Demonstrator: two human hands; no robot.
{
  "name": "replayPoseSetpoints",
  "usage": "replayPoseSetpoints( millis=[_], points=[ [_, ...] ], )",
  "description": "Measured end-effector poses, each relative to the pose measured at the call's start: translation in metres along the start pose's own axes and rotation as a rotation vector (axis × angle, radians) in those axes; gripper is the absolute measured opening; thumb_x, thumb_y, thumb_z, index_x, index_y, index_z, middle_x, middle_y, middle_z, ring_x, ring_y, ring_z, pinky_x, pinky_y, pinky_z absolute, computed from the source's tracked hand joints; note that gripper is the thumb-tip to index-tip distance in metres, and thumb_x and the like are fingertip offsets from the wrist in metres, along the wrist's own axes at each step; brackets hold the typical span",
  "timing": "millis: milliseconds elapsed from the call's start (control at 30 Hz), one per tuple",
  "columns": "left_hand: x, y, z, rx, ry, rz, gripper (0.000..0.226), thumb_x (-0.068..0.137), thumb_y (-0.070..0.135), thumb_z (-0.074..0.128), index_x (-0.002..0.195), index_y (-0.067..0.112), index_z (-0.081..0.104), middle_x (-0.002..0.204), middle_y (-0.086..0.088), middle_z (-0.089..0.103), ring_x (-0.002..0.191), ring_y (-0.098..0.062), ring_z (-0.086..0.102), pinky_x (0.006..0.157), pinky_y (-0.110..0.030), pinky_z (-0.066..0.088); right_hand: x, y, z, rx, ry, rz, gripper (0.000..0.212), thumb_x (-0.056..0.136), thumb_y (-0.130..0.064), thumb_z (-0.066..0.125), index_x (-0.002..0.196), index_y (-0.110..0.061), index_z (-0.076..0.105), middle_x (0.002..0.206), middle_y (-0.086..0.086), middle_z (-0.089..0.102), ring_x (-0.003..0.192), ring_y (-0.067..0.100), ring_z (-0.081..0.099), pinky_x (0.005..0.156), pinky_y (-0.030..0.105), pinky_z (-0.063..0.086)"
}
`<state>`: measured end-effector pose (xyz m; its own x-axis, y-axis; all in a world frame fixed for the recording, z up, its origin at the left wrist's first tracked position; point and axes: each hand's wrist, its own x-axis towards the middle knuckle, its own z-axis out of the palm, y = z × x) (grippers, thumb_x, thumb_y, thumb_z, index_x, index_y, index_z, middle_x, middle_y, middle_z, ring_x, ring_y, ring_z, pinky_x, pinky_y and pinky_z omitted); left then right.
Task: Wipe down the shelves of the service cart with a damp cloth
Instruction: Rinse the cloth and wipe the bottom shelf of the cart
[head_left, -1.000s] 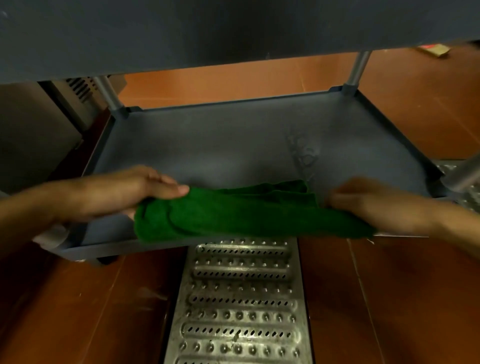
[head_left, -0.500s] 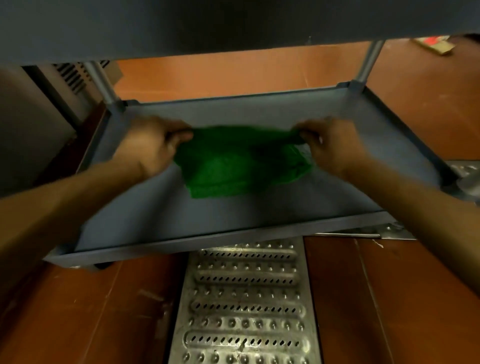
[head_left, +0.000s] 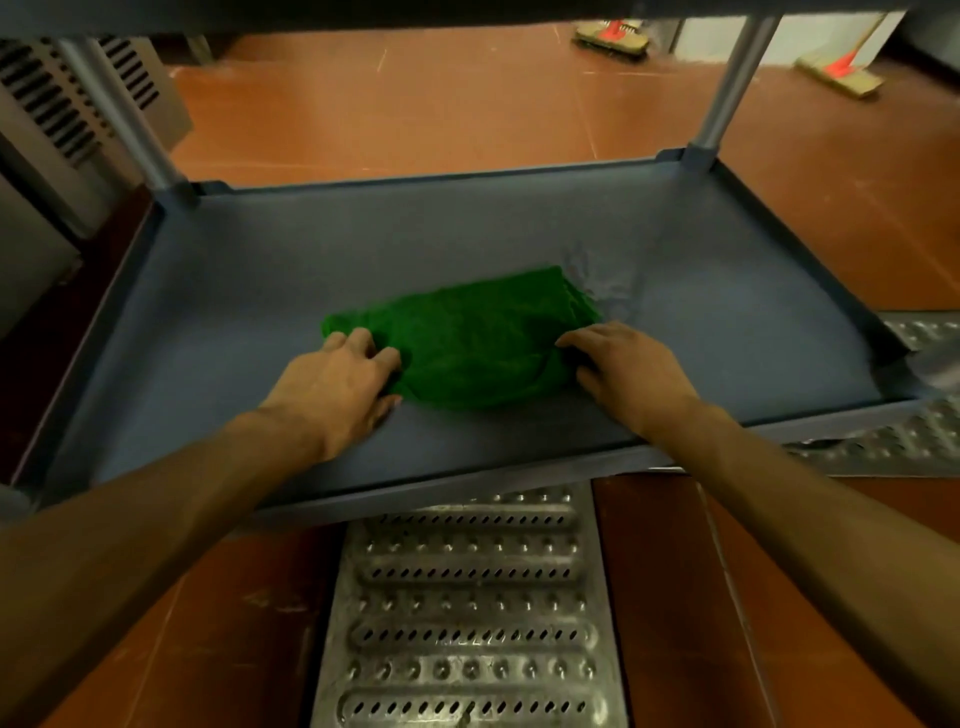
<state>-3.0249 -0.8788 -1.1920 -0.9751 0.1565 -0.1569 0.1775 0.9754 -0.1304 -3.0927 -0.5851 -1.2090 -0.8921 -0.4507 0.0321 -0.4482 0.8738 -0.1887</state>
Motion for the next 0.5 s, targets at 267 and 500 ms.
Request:
replayPoseSetpoints(
  millis=[267, 500],
  points=[
    [0.004, -0.003, -0.021, -0.039, 0.014, 0.061, 0.028, 0.096, 0.025, 0.051, 0.120, 0.011, 0.050, 0.120, -0.011, 0.053, 0.110, -0.032, 0.056, 0.085, -0.040, 0.047, -0.006, -0.006, -0.021, 0.068, -0.033, 0.045, 0.035, 0.089, -0.025, 0.065, 0.122, -0.018, 0.063, 0.103, 0.010, 0.071, 0.092, 0.028, 0.066, 0.080, 0.035, 0.052],
    [-0.008, -0.025, -0.078, -0.448, 0.015, 0.083, 0.030, 0.091, 0.033, 0.057, 0.113, 0.015, 0.069, 0.097, -0.006, 0.071, 0.088, -0.024, 0.065, 0.079, -0.030, 0.046, -0.044, 0.004, -0.080, 0.557, 0.048, 0.223, 0.019, 0.082, -0.016, 0.075, 0.098, -0.022, 0.069, 0.091, -0.004, 0.070, 0.083, 0.007, 0.066, 0.076, 0.017, 0.055]
  ],
)
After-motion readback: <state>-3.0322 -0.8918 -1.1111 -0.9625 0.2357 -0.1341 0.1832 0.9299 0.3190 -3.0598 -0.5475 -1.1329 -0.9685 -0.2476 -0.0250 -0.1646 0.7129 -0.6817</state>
